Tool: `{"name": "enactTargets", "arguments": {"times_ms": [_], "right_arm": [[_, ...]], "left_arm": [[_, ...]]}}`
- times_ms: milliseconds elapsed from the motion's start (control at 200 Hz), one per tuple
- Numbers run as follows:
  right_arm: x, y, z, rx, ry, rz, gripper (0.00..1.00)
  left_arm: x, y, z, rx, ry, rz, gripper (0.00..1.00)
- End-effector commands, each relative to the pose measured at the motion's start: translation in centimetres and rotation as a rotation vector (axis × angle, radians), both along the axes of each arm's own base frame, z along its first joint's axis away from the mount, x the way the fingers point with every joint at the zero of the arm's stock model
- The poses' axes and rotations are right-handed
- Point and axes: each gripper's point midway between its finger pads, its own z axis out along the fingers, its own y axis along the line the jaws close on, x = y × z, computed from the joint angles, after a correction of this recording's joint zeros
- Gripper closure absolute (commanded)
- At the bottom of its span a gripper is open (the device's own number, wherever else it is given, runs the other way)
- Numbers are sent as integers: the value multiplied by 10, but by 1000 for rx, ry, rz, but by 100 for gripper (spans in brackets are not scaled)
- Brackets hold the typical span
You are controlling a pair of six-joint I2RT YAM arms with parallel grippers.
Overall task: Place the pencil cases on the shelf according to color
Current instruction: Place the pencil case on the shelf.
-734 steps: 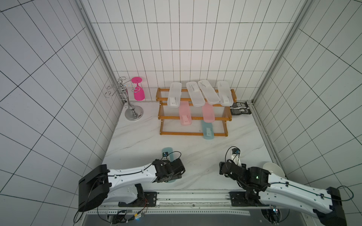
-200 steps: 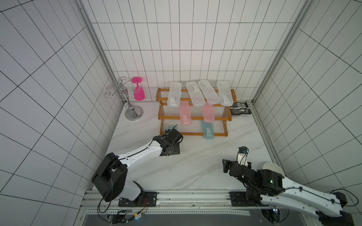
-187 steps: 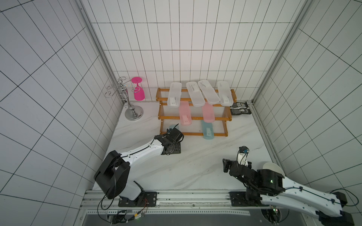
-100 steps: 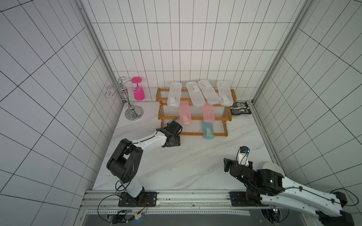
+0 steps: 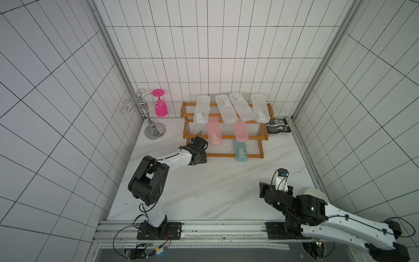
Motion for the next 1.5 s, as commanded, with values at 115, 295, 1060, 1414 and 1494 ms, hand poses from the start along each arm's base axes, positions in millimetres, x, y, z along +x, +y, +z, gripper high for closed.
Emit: {"name": "enactTargets", "arguments": {"times_ms": [115,295,1060,1414,1494], "right_arm": [[4,0,15,-9,-29,-17,1],[4,4,14,-17,-22,-18,1],[12,25,33,2,-47,11,1],[65,20,61,75,-148,24,1],[90,-6,65,14,-155,-91,1]], "left_arm": [[28,-7,17,-3,-109,-18,31],[31,-8,9,-7,-98,-22,26],[-59,39,112,-105,-356,-5,2],[-103,99,200,-198,-848,163,2],[-102,123,200,-130,-927,263,2]]}}
